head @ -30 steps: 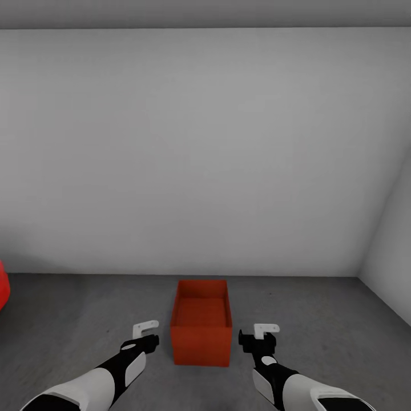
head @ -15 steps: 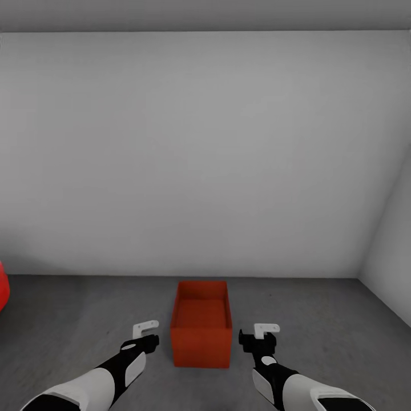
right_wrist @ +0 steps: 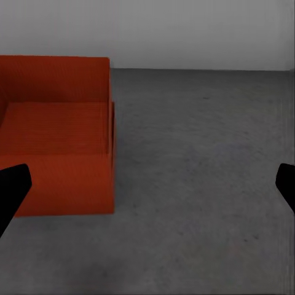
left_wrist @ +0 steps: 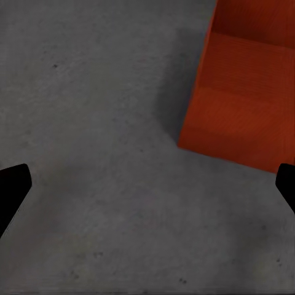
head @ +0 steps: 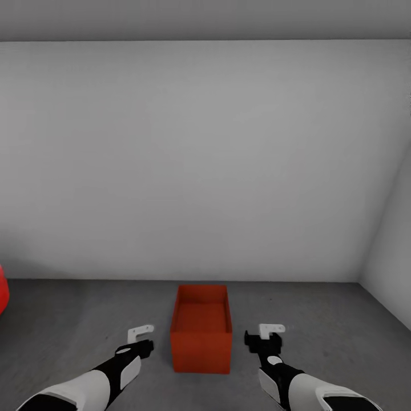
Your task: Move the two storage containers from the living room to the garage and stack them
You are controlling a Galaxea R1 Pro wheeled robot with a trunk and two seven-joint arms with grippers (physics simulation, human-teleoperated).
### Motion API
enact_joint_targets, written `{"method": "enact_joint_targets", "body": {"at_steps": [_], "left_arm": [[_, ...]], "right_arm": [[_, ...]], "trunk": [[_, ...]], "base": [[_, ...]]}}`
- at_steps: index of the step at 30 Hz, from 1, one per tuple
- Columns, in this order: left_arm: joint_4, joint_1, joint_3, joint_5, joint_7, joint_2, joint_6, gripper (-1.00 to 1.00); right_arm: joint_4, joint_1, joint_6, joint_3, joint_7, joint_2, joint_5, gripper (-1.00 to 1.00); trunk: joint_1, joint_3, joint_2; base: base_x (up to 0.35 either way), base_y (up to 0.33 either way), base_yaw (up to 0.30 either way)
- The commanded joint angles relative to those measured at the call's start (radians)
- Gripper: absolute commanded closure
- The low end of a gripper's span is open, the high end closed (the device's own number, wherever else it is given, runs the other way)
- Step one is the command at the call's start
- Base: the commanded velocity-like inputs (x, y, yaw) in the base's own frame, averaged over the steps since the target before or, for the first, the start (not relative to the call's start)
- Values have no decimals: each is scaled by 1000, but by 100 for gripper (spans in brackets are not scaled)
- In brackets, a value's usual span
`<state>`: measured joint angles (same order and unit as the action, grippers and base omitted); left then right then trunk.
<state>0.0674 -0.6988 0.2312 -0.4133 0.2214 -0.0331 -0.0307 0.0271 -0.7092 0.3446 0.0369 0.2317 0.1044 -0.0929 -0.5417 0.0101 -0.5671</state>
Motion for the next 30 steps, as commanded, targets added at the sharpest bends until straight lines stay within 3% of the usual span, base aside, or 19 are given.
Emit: {"method": "enact_joint_targets", "body": {"at_steps": [1,4,7,10,15,18,30], "left_arm": [[-17,-1,9,-12,4,9,1,-100],[-47,1,9,-16,1,37,4,-100],[-59,3,9,-18,-3,69,5,-100],[-64,3,9,-19,-3,84,6,-100],[-68,3,8,-19,-6,95,6,-100],[-68,12,9,-19,-6,96,7,-100],[-69,153,8,-18,-9,91,9,-100]], "right_arm": [[4,-3,-1,3,6,-18,-12,-100],[6,-6,-14,2,4,-46,-13,-100],[6,-8,-33,2,4,-61,-13,-100],[6,-8,-45,2,3,-70,-14,-100],[7,10,-53,0,3,-72,-14,-100],[7,53,-55,0,2,-71,-14,-100],[7,233,-66,0,-6,-67,-14,-100]], "trunk": [[0,-1,-1],[0,-5,-1],[0,-9,-1],[0,-12,-1],[0,-13,-1],[0,-13,-1],[0,-13,-1]], "base": [[0,0,0],[0,0,0],[0,0,0],[0,0,0],[0,0,0],[0,0,0],[0,0,0]]}}
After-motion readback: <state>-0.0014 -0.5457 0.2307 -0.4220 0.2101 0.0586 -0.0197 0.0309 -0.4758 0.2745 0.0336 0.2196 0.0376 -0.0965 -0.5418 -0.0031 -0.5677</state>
